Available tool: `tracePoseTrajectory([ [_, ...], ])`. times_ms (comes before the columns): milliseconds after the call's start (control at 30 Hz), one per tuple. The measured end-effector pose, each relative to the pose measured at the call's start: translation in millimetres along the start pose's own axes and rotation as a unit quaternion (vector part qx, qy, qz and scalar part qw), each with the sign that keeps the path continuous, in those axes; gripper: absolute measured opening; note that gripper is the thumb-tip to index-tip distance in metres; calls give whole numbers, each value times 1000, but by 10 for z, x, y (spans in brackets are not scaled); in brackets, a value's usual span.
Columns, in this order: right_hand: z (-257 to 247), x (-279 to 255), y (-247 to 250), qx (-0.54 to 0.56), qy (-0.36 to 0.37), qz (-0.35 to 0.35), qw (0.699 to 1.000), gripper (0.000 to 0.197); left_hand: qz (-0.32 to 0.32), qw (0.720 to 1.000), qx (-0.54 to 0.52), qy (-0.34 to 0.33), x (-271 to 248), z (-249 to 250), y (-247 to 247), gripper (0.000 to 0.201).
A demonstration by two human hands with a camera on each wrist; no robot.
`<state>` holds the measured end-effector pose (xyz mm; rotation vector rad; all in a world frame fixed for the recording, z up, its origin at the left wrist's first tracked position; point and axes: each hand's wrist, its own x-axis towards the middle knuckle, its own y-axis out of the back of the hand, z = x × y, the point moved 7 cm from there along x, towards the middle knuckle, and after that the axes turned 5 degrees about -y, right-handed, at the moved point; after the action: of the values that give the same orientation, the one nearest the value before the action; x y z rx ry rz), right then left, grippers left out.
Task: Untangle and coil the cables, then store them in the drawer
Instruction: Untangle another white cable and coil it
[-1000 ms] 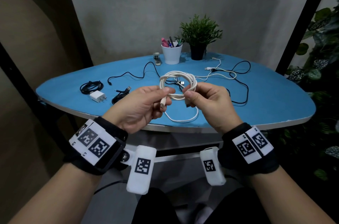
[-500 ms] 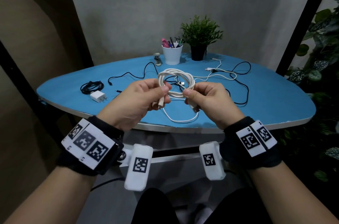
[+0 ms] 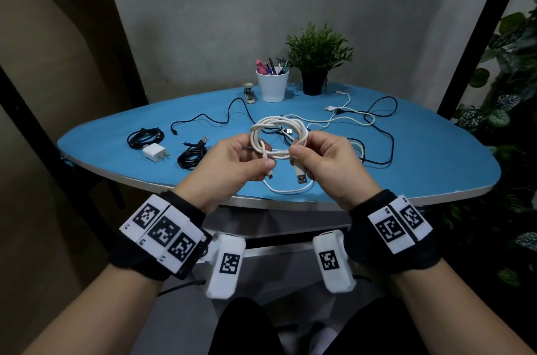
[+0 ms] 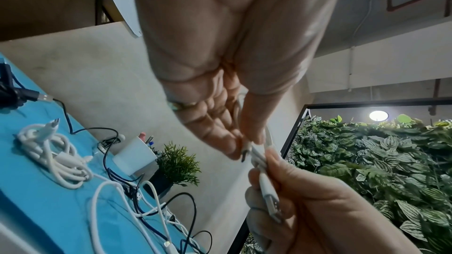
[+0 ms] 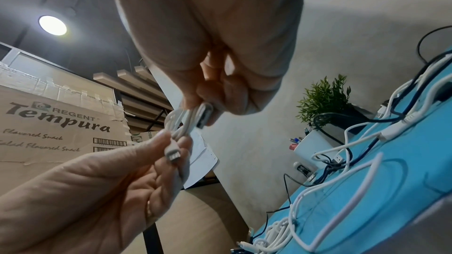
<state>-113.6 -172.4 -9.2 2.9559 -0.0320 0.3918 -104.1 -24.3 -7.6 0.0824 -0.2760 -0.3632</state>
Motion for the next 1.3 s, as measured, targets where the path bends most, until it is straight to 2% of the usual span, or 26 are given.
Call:
tracePoseTrajectory([
  [133, 28, -16, -49, 0, -13, -22, 1000, 12, 39, 998, -3, -40, 2, 40, 13, 15],
  [267, 6, -55, -64, 2, -23, -51, 998, 13, 49, 997, 26, -62, 9, 45, -9, 16],
  [433, -15, -73, -91, 15, -33, -67, 997, 5, 94, 994, -14, -56, 9, 41, 8, 19],
  [567, 39, -76, -76, 20, -54, -41, 997, 7, 114, 993, -21, -30, 11, -33, 28, 21],
  [700, 112, -64, -73, -13, -77, -30, 996, 3, 107, 994, -1, -22, 9, -94, -10, 16],
  [800, 118, -68, -76, -19, -87, -48, 995, 8, 91, 996, -5, -20, 10, -123, -38, 10],
  [967, 105, -90, -92, 13, -87, -64, 994, 2, 54, 998, -2, -13, 12, -111, -69, 6],
  [1067, 147, -88, -105, 54, -88, -61, 993, 12, 32, 999, 22, -9, 14, -92, -48, 4],
  [1200, 184, -114, -141, 103, -98, -91, 986, 15, 28, 999, 40, 1, 1, -114, -10, 6],
  [1300, 173, -119, -143, 87, -94, -105, 986, 13, 33, 999, 26, 12, -10, -121, -20, 5],
])
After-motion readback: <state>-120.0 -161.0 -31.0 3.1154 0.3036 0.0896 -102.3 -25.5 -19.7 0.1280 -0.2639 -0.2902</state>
